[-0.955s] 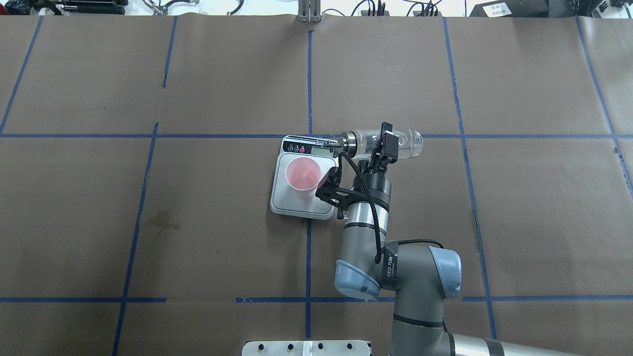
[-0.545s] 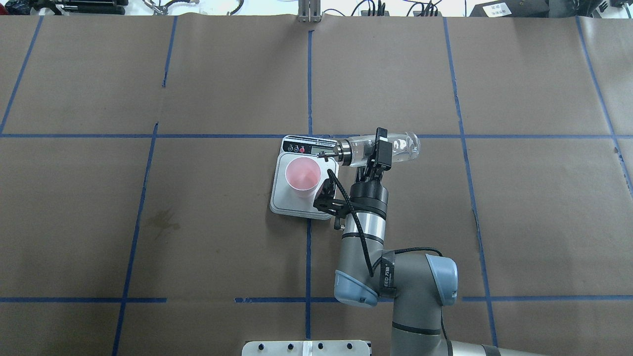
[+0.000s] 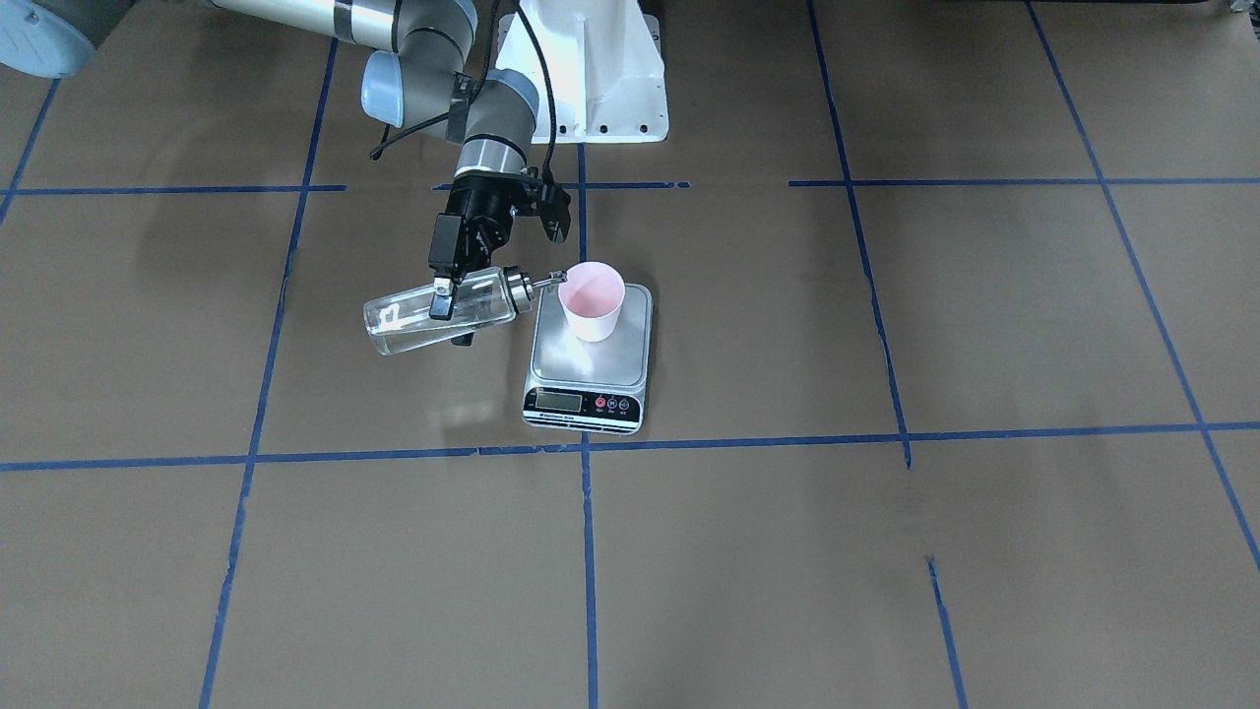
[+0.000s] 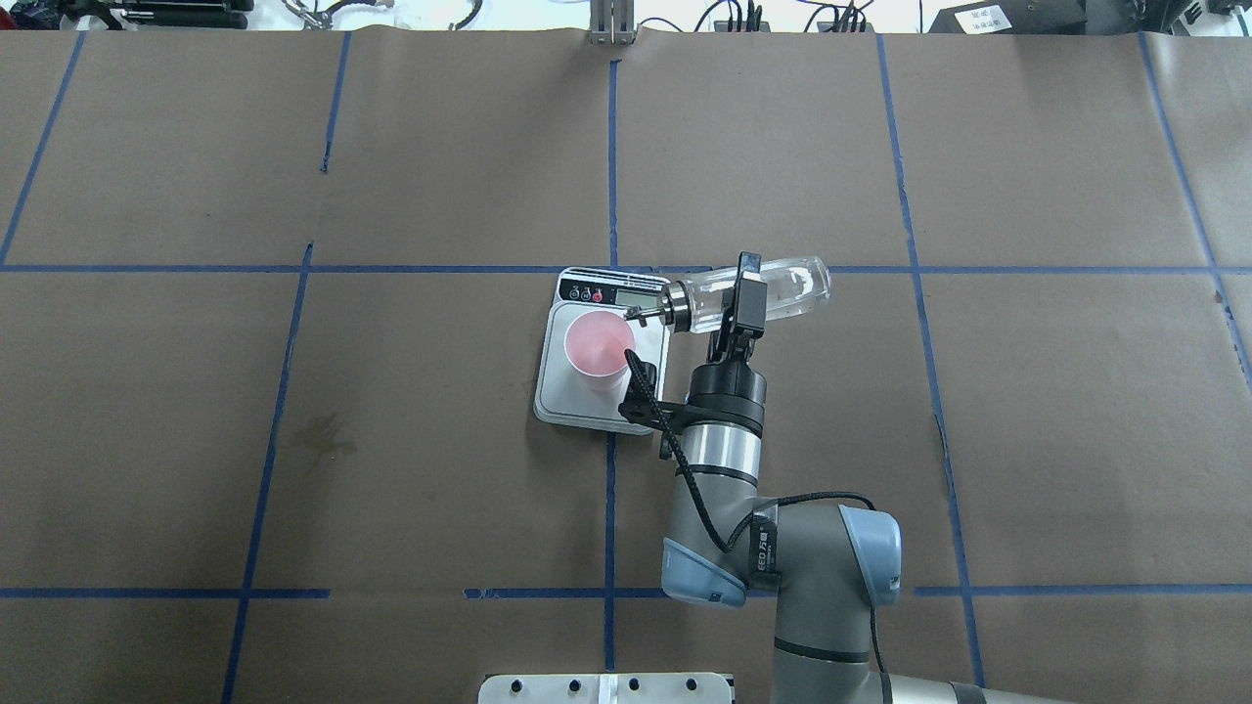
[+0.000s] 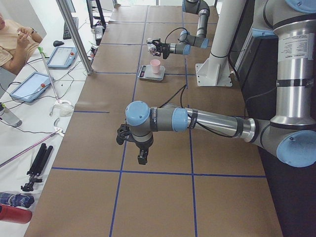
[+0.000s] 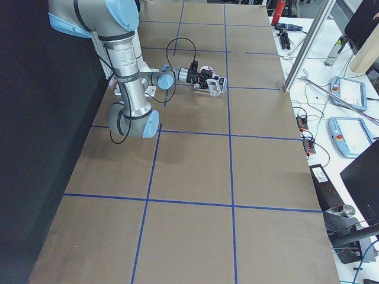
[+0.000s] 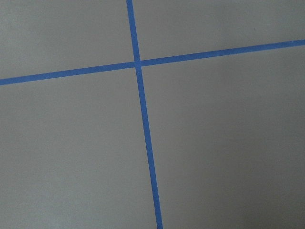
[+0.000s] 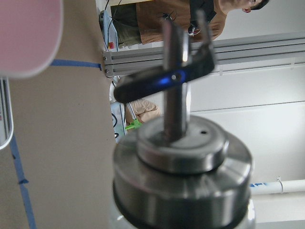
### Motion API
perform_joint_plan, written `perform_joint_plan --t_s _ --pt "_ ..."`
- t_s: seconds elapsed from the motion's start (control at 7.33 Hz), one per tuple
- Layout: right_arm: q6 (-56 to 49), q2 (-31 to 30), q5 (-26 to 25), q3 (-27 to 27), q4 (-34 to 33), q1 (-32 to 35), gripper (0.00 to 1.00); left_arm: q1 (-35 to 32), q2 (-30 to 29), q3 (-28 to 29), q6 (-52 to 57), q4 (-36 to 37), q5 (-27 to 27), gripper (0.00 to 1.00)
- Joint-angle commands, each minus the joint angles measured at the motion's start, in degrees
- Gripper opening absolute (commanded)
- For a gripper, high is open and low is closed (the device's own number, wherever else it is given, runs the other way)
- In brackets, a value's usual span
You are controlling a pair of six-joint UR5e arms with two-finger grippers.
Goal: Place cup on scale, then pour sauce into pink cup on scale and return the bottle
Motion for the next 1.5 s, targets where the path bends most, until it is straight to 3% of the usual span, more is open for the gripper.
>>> perform_joint_plan --t_s 0.0,1.36 --pt "-5.30 -0.02 -1.75 -0.04 0.00 -0.01 0.00 0.00 -0.15 0.17 0.00 0.00 0.00 1.00" --pt "-8.05 -0.28 -5.45 -0.04 0.00 0.08 0.00 0.00 -0.50 0.09 0.00 0.00 0.00 1.00"
